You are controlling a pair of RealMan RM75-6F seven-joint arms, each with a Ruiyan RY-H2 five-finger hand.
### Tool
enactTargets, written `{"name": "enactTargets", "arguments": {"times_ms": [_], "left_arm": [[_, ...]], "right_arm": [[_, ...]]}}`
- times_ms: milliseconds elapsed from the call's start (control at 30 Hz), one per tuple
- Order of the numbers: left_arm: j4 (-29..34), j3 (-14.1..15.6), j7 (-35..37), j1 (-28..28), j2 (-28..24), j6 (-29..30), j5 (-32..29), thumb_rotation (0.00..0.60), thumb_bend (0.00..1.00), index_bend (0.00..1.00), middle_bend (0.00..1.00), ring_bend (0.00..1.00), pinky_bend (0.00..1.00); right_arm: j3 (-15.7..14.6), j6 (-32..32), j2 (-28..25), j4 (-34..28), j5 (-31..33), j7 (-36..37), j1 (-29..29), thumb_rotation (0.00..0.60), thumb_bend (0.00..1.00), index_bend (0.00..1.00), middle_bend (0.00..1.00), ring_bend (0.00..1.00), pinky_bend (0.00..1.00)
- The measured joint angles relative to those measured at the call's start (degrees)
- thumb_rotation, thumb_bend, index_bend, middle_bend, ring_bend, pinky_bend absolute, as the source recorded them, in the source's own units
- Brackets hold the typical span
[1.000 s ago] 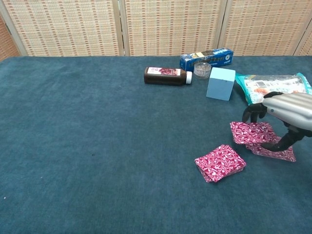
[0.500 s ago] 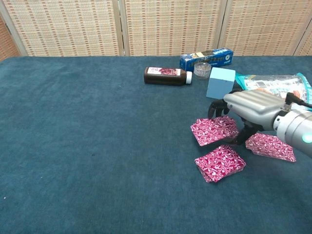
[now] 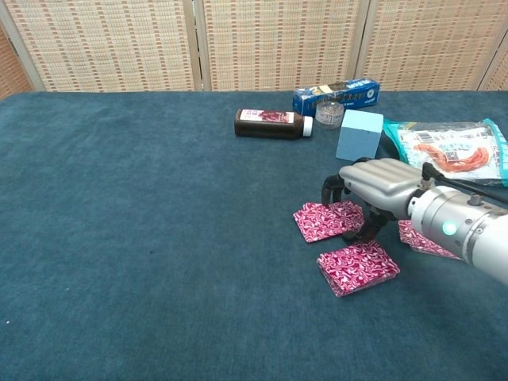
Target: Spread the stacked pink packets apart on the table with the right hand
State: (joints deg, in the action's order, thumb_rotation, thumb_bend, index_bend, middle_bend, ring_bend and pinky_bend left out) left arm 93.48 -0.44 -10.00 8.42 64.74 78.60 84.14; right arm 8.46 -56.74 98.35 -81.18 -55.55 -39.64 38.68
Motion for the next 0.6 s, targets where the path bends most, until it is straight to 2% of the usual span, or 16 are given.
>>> {"name": "enactTargets", "arguments": {"times_ms": [100, 200, 433, 600], "left_arm": [[0.0, 0.0, -0.2, 0.1, 0.0, -0.2, 0.0, 0.600, 0.44, 0.00, 0.00, 0.00, 0.07], [0.0, 0.0, -0.1, 0.1, 0.0, -0.2, -0.1, 0.600, 0.44, 0.00, 0.00, 0.00, 0.07], [0.2, 0.1, 0.0, 0.0, -0.1, 0.1, 0.1, 0.600, 0.44, 0.00, 0.00, 0.00, 0.07], [0.2, 0.1, 0.1, -0.1, -0.1, 0.4, 0.2, 0.600, 0.44, 0.00, 0.00, 0.00, 0.07]], "right_arm": [[-0.2, 0.6, -1.0, -0.6, 0.6, -0.1, 0.2, 0.600, 0.24, 0.00, 0.11, 0.07, 0.00], [-0.5, 0.4, -2.1, -1.5, 0.3, 0.3, 0.2, 0.600, 0.24, 0.00, 0.06, 0.05, 0.00], [-1.9, -3.8, -6.8, -6.5, -3.6, 2.3, -2.0, 0.600, 0.24, 0.00, 0.06, 0.05, 0.00], [-3.9, -9.7, -13.0, -11.4, -9.1, 5.6, -6.0, 0.600, 0.24, 0.00, 0.05, 0.02, 0.00]]}}
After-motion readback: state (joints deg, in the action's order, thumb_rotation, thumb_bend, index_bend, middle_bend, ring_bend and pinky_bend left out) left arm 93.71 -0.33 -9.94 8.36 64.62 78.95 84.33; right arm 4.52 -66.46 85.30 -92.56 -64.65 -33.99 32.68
